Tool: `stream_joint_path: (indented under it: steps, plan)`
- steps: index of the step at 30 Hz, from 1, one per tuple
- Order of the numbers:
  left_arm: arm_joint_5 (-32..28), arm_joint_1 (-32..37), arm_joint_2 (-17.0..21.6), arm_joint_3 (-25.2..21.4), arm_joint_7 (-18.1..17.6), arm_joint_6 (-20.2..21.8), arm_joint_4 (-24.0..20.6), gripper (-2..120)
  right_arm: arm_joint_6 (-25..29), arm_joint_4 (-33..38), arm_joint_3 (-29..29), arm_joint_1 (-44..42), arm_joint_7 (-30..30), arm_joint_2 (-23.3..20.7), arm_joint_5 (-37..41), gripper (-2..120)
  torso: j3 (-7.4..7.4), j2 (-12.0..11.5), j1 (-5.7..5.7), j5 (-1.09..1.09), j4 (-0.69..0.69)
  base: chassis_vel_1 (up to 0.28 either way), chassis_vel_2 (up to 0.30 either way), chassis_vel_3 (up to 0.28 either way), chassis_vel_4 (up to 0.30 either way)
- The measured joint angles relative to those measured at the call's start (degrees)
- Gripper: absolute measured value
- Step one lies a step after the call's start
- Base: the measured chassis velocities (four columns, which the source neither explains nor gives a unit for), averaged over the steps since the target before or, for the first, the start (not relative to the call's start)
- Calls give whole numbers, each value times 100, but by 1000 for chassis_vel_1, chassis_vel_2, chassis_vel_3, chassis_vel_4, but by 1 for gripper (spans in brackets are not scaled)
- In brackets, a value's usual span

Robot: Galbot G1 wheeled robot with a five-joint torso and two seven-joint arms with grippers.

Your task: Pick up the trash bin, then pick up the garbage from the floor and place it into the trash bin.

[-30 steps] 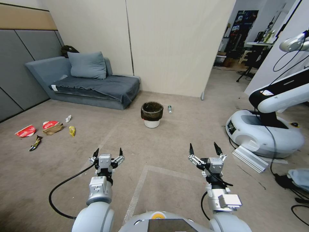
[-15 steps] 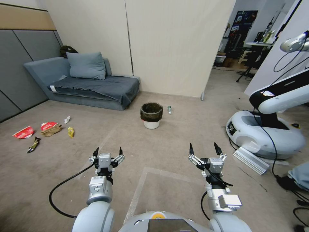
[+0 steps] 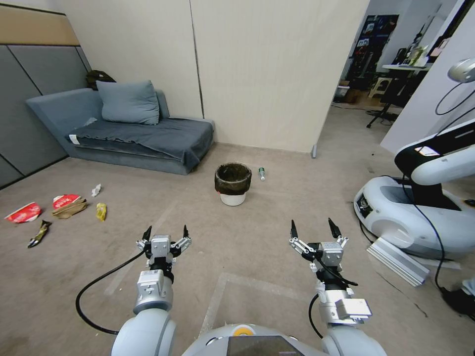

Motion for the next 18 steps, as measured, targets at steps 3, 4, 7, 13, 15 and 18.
stream_joint_path:
  steps: [3,4,7,13,15,18]
  plan:
    - [3,2,0,0,0,1,0,100,2,0,2,2,-7,0,3,100,0,0,0,0,0,-155,135,147,-143]
    - [4,3,-1,0,0,1,0,100,2,0,2,2,-7,0,3,100,0,0,0,1,0,-150,135,152,-137]
    - [7,3,-3,1,0,1,0,100,5,0,3,2,-8,0,3,100,0,0,0,0,-1,-153,126,151,-132]
    - [10,1,-4,2,0,2,0,100,8,1,4,3,-10,0,3,100,-1,0,0,0,0,-145,145,148,-124]
    - [10,0,-2,5,0,2,0,100,9,1,4,2,-11,0,2,100,0,0,0,0,-1,-134,141,141,-137]
    - [11,-1,0,11,1,2,0,100,11,1,4,2,-13,0,2,100,0,0,1,-1,0,-131,138,130,-133]
